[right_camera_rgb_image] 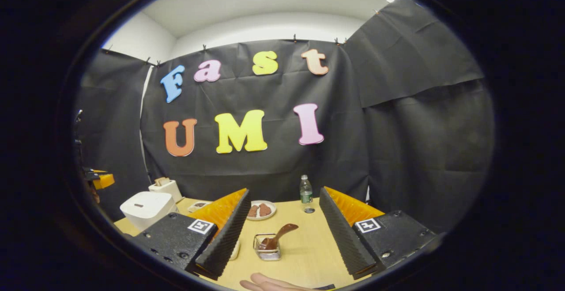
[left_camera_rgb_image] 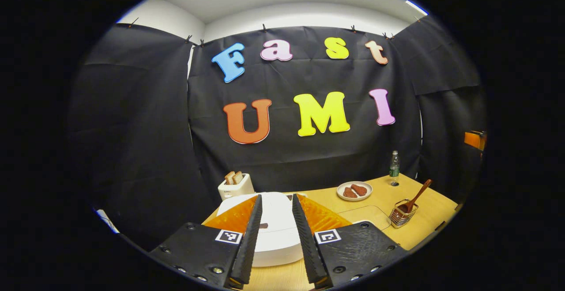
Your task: Close the left gripper, press the button to open the rice cooker; take a wooden spoon from the chopstick holder with the right hand, scoop a spoonful of rice and pour it into the rice cooker, then put the wooden spoon back into the chopstick holder.
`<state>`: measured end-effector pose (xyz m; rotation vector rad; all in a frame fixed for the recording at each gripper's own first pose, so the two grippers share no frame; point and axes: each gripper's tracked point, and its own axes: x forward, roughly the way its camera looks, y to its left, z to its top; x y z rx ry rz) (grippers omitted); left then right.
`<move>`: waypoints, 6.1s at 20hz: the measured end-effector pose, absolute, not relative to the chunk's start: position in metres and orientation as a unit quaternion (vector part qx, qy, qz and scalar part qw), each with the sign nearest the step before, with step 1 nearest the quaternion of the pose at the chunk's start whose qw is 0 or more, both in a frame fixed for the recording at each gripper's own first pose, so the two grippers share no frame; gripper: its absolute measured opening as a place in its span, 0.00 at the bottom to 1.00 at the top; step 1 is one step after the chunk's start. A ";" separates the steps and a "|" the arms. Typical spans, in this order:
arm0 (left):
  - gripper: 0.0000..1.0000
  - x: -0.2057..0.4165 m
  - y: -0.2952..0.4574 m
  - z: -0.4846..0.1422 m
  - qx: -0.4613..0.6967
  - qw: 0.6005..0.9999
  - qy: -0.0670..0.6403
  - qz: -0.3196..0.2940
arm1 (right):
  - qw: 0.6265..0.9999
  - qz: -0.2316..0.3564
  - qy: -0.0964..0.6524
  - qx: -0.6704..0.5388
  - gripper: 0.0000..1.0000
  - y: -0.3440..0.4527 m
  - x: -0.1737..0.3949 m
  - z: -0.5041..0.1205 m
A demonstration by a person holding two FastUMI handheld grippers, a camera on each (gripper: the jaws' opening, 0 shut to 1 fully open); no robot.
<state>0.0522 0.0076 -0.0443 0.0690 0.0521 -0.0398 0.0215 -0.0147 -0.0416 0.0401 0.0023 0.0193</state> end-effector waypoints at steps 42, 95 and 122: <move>0.00 0.142 0.064 -0.191 -0.028 0.976 0.205 0.069 | 0.995 0.025 0.092 -0.003 1.00 -0.007 0.047 -0.176; 0.95 -0.122 -0.002 -0.117 0.005 1.000 -0.011 -0.022 | 0.995 0.017 0.065 0.074 0.14 0.041 0.191 -0.239; 0.95 -0.121 0.036 -0.137 0.003 1.000 0.010 0.001 | 0.994 0.069 0.070 -0.051 0.10 0.226 0.207 -0.247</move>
